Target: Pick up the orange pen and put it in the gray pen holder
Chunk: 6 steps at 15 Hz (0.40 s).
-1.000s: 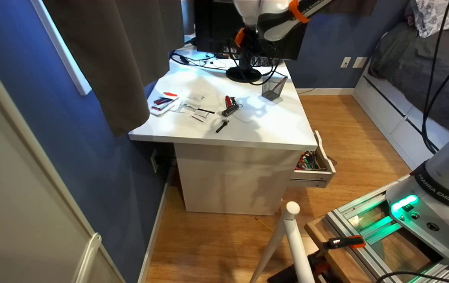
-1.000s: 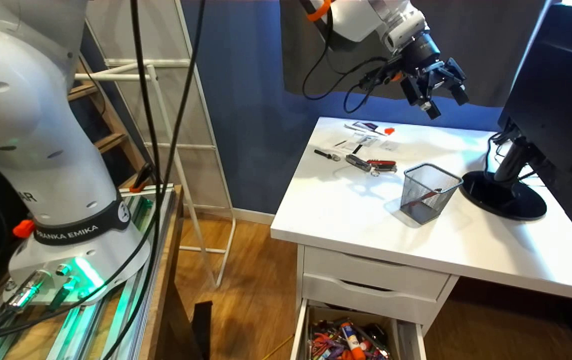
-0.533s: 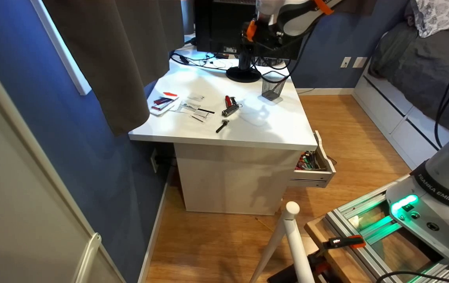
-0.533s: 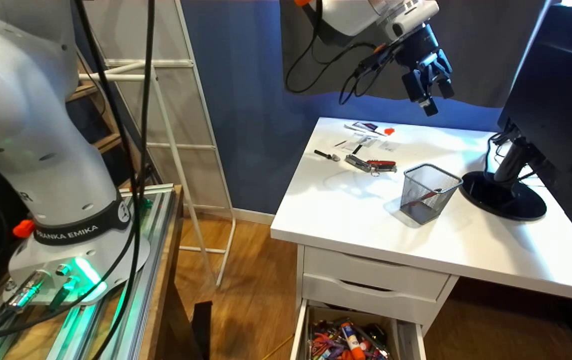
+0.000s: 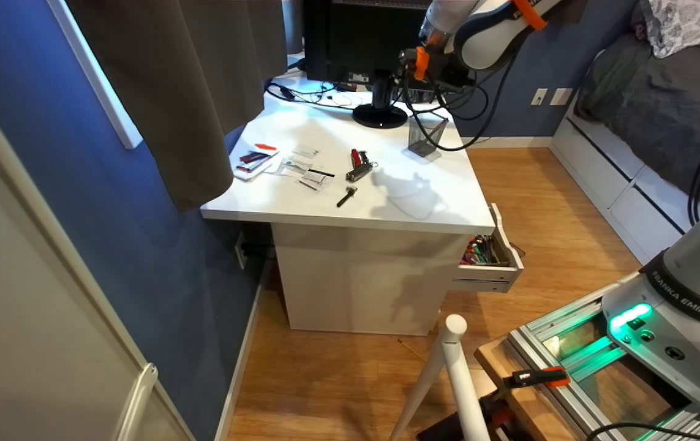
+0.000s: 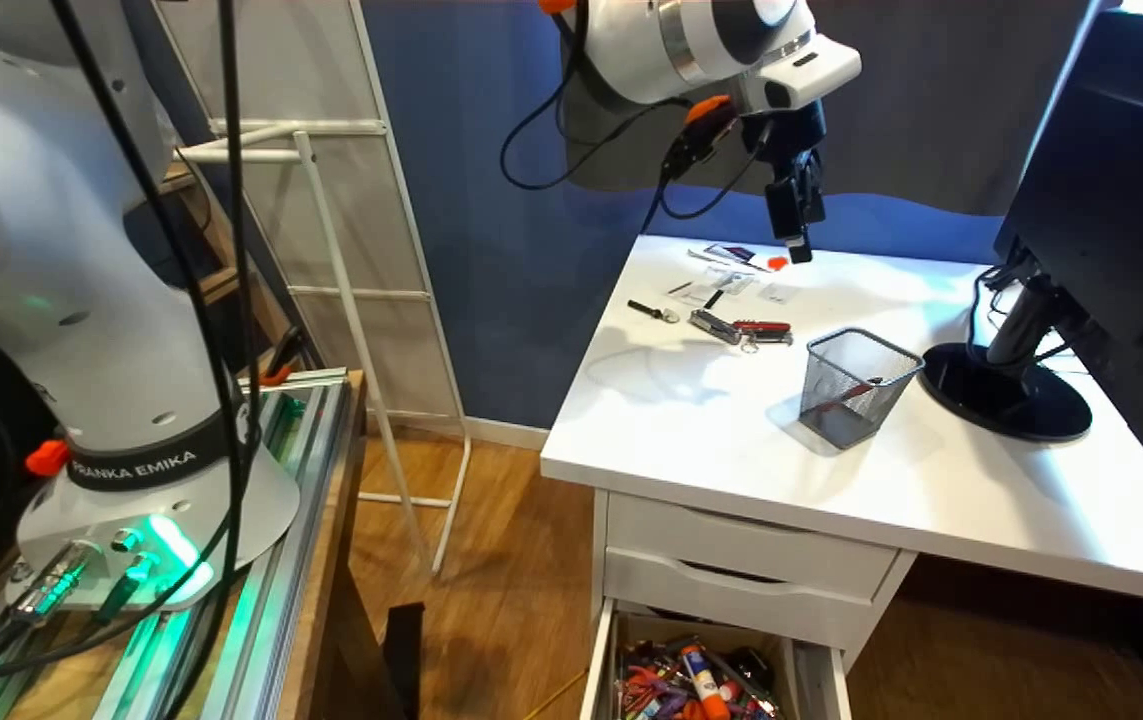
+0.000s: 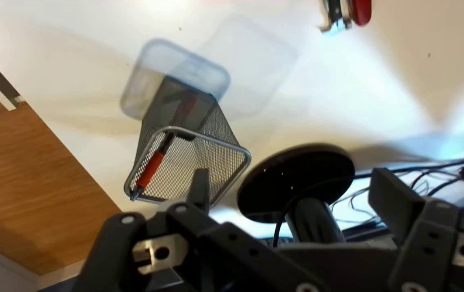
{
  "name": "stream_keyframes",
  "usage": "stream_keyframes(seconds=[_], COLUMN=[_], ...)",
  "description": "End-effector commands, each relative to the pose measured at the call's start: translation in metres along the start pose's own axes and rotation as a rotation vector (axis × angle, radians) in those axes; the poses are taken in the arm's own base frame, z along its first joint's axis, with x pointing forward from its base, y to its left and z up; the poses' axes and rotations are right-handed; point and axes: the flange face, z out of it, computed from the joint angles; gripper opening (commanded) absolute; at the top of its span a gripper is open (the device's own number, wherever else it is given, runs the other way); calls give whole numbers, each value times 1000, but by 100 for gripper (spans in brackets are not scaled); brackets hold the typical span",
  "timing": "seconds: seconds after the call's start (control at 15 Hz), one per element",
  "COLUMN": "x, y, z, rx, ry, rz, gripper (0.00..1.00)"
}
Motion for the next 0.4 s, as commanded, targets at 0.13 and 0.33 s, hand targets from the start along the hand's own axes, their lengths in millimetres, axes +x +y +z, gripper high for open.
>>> stream_keyframes(seconds=[0.13, 0.33], x=[-14, -10], y=[10, 10], z=[1, 1], rx=[1, 3], ry=[-49, -45], rz=[-46, -42], gripper=[100, 100])
